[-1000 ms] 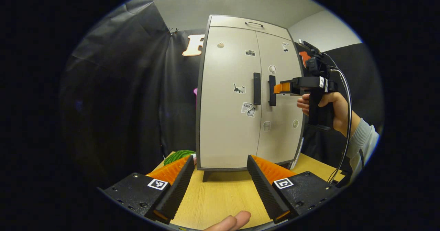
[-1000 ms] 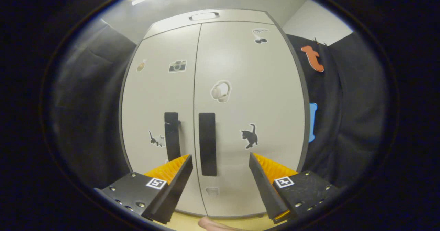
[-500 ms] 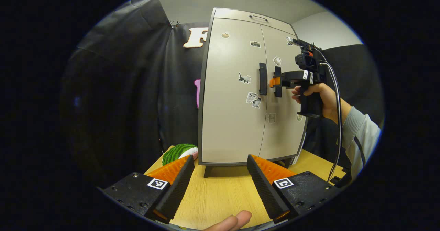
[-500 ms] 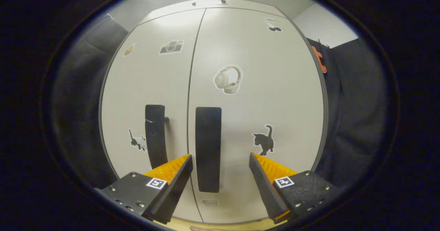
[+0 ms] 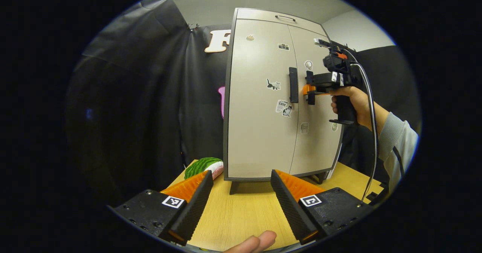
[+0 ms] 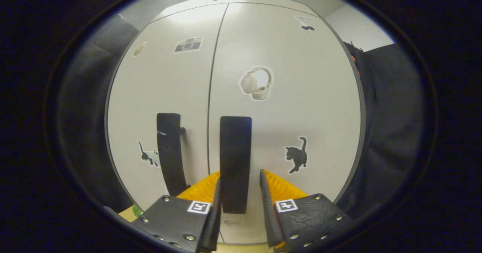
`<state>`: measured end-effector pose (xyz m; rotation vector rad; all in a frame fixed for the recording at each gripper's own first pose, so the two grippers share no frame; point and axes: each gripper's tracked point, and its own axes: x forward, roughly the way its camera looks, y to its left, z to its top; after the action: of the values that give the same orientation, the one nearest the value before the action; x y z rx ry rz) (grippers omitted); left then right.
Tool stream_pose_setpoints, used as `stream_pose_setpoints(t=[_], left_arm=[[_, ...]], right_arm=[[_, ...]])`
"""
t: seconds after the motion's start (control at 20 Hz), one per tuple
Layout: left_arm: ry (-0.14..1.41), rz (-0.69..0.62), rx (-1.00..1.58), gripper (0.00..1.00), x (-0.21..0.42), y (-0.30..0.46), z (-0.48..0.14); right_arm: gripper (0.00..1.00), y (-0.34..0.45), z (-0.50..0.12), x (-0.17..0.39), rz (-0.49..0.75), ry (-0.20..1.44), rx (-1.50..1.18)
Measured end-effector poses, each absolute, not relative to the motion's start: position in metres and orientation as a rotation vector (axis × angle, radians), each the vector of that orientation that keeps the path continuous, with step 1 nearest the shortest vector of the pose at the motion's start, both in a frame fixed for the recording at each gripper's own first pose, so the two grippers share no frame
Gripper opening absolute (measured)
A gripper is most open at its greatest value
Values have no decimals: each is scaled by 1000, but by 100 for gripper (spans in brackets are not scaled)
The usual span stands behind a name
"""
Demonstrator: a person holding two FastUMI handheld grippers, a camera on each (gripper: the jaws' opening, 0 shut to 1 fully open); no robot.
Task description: Open the right door of the double-door shoe cabinet with the right hand, and open the left door with the left hand.
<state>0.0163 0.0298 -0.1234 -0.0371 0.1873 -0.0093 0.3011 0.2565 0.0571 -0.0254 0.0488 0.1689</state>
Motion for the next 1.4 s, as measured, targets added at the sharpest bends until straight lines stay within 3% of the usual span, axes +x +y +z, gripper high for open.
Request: stream_pose_setpoints(t=[0.05, 0.2, 0.3, 0.8, 0.85, 0.9, 1.1, 1.2, 1.4], left_arm=[[198, -6, -38, 96, 14, 29, -123], [188, 20, -28, 96, 10, 35, -115], [170, 19, -24, 96, 8, 32, -107], [160, 11, -54, 96, 1, 7, -95], [160, 11, -51, 96, 0, 6, -93], [154, 10, -48, 96, 0, 4, -91], [115, 41, -58, 96, -2, 10, -80], [111, 56, -55, 96, -3, 15, -78], [105, 43, -50, 96, -5, 14, -75]], right_arm=[[22, 259, 56, 310, 155, 52, -24], [26, 258, 56, 305, 204, 68, 20], [22, 256, 58, 299, 229, 54, 24], [22, 244, 64, 278, 335, 60, 78], [26, 244, 63, 277, 341, 76, 77], [22, 242, 61, 276, 343, 87, 82], [22, 238, 62, 272, 372, 85, 97], [12, 236, 63, 268, 398, 113, 133], [12, 230, 63, 264, 388, 109, 95]])
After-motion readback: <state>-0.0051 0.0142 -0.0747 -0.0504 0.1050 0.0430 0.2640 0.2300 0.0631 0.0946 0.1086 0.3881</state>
